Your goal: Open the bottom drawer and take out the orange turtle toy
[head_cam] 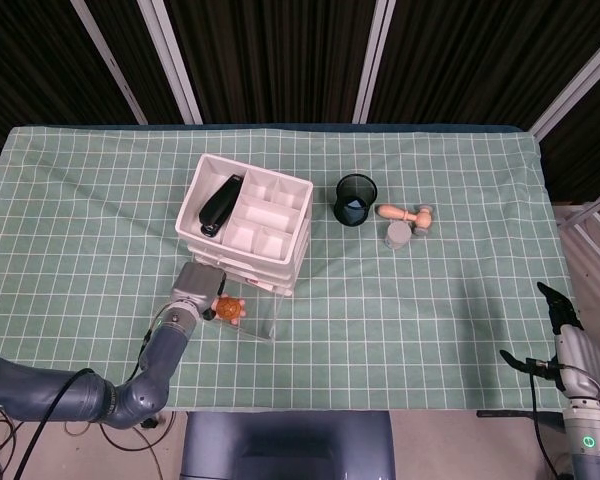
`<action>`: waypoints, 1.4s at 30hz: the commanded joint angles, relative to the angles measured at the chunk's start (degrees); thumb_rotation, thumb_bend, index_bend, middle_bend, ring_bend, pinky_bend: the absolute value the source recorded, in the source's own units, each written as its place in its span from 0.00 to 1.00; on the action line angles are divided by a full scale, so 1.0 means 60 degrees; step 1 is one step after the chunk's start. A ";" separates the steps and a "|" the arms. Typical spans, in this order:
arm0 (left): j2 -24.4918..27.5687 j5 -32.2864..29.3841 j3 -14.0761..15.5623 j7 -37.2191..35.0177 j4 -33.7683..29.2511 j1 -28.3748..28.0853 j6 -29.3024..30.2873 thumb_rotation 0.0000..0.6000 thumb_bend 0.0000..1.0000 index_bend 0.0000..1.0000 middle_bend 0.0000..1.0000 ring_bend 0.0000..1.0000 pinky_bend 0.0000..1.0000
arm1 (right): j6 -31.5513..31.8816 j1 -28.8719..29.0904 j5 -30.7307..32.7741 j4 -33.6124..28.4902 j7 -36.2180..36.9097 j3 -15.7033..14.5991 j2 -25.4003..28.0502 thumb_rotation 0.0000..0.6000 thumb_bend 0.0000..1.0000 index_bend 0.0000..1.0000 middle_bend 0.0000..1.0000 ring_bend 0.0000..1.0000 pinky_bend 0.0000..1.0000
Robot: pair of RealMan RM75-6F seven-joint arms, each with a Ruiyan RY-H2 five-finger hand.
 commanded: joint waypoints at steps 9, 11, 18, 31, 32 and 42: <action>-0.0256 -0.0341 0.0173 0.0121 0.0342 -0.0281 -0.0138 1.00 0.23 0.50 1.00 1.00 1.00 | -0.0011 -0.0003 0.0040 -0.0021 0.0013 0.0018 0.0007 1.00 0.15 0.00 0.10 0.00 0.18; -0.0283 -0.0381 0.0206 0.0117 0.0366 -0.0303 -0.0152 1.00 0.31 0.52 1.00 1.00 1.00 | -0.0010 -0.0003 0.0033 -0.0023 0.0017 0.0016 0.0008 1.00 0.15 0.00 0.10 0.00 0.18; -0.0218 -0.0273 0.0267 -0.0062 0.0238 -0.0292 -0.0107 1.00 0.47 0.58 1.00 1.00 1.00 | -0.0009 -0.0011 0.0036 -0.0043 0.0029 0.0015 0.0016 1.00 0.15 0.00 0.10 0.00 0.18; 0.0843 0.2131 0.0110 -0.0951 -0.1545 0.0205 0.1387 1.00 0.47 0.58 1.00 1.00 1.00 | 0.0075 -0.0031 -0.0053 0.0012 0.0011 0.0005 0.0003 1.00 0.15 0.00 0.10 0.00 0.18; 0.0959 0.2304 0.0123 -0.1002 -0.1729 0.0270 0.1510 1.00 0.47 0.58 1.00 1.00 1.00 | 0.0082 -0.0033 -0.0063 0.0018 0.0006 0.0002 0.0000 1.00 0.15 0.00 0.10 0.00 0.18; 0.2216 0.3785 0.0933 -0.1701 -0.3475 0.1416 0.2322 1.00 0.46 0.58 1.00 1.00 1.00 | 0.0135 -0.0041 -0.0142 0.0058 -0.0079 -0.0029 -0.0031 1.00 0.15 0.00 0.10 0.00 0.18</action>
